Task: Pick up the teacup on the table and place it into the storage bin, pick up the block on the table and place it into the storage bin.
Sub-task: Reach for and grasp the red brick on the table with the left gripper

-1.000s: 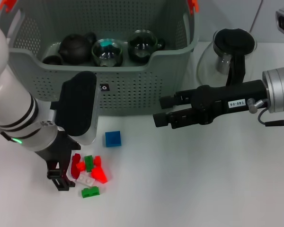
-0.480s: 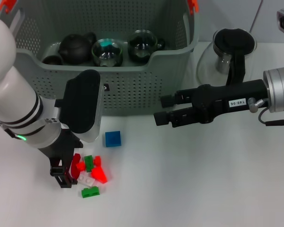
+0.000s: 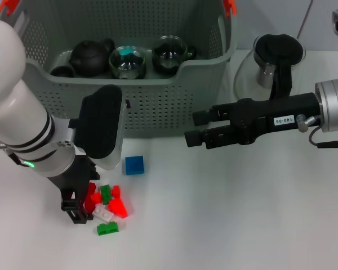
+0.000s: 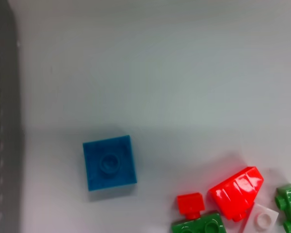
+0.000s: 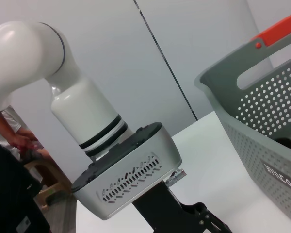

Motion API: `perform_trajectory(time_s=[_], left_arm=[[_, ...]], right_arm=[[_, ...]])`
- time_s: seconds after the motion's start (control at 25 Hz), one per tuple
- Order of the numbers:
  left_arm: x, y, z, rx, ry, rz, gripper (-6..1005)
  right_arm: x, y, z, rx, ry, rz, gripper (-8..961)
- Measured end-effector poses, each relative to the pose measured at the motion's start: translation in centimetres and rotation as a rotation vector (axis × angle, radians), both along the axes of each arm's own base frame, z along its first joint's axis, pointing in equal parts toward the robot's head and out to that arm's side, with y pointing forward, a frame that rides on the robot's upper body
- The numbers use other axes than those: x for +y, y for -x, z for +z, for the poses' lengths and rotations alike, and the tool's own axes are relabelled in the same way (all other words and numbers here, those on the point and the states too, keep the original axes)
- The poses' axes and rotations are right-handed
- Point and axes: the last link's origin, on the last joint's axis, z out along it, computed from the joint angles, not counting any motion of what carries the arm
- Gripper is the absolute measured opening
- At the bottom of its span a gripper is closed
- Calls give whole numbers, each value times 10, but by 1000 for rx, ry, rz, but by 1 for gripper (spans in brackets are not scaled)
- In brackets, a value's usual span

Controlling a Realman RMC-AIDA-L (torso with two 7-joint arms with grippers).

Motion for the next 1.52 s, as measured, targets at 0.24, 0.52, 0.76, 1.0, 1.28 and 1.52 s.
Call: perform_trajectory(time_s=[0.24,0.52,0.76,1.0,1.28,1.52], left_arm=[[1,1,0,-3,-4,5,876],[2,3,-1,2,-1,17,804],[2,4,-1,8,2,24,729],[3,4,0,8,-5,29,651],[5,3,6,12,-23,34,652],[8,1,16,3,-47,64,652]], right_arm=[[0,0,0,0,-1,1,825],[0,0,0,0,0,2,825],[-1,0,0,1,1,3,824],[-1,-1,0,2,3,3,824],[-2,-1,0,2,3,1,824],[-1,-1,1,8,-2,-1,824]])
